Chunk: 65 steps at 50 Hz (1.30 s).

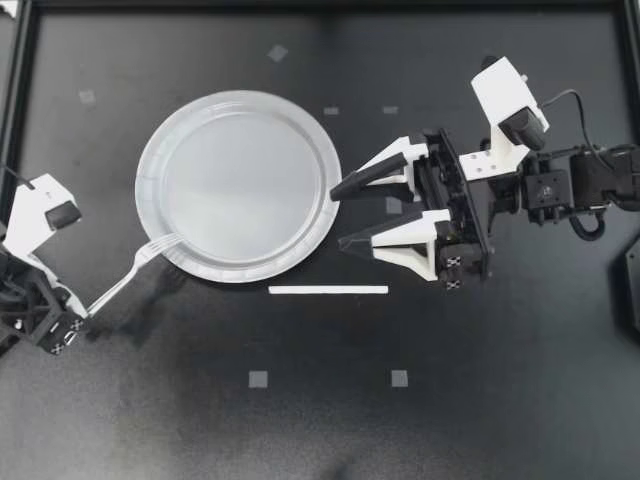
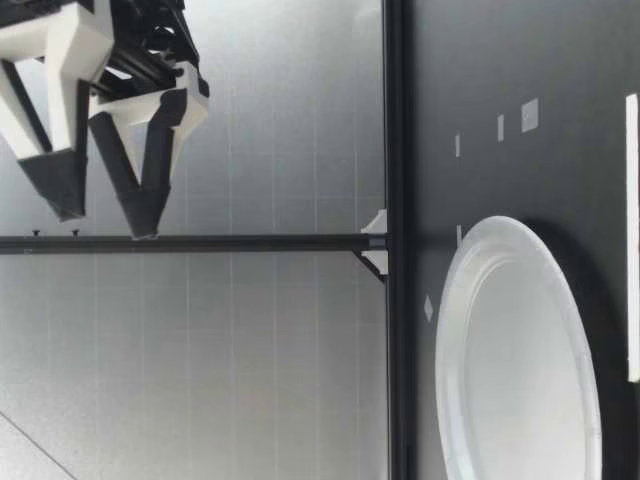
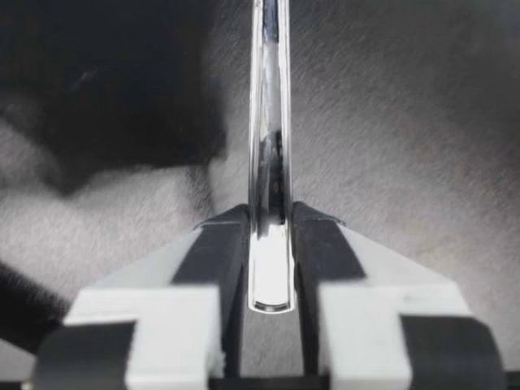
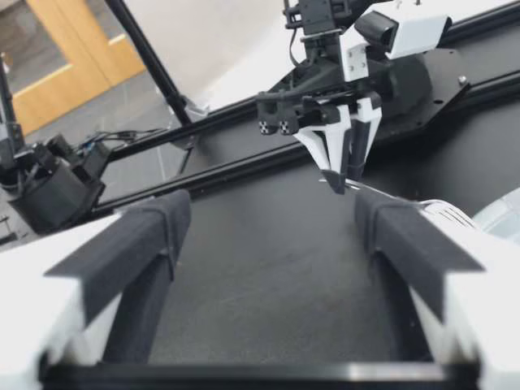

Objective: Pick up the fork and place it on the plate.

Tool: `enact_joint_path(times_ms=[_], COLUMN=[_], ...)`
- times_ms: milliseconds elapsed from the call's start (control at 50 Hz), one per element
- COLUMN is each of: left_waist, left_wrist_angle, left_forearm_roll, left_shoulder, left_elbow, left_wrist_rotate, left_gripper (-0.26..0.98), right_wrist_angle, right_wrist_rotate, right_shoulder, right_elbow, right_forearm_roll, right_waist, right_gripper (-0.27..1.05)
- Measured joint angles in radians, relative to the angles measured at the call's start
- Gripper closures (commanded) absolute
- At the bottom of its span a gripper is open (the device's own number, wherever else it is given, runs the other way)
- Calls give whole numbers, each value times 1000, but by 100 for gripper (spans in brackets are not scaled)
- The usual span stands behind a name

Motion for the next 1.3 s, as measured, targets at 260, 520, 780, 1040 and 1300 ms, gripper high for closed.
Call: enact_joint_path(times_ms=[260, 520, 780, 1040, 1300], left_waist=[0, 0, 0, 0, 0], left_wrist_angle=[38, 41, 38, 35, 15], left_forearm_roll=[20, 40, 97, 89, 63], left_shoulder=[38, 150, 252, 295, 295], left_elbow=[-32, -71, -112, -123, -123], left_wrist_rotate=[-25, -26, -25, -26, -26], left_gripper=[72, 72, 72, 71, 56], right_wrist_angle=[-8, -29, -55, -55, -57], right_wrist_rotate=[0, 0, 2, 3, 3], right_shoulder=[5, 5, 5, 6, 5], right_elbow=[0, 14, 34, 40, 40], right_forearm_roll=[0, 9, 23, 29, 29], right_waist=[0, -2, -2, -2, -2], right_gripper=[0, 0, 0, 0, 0])
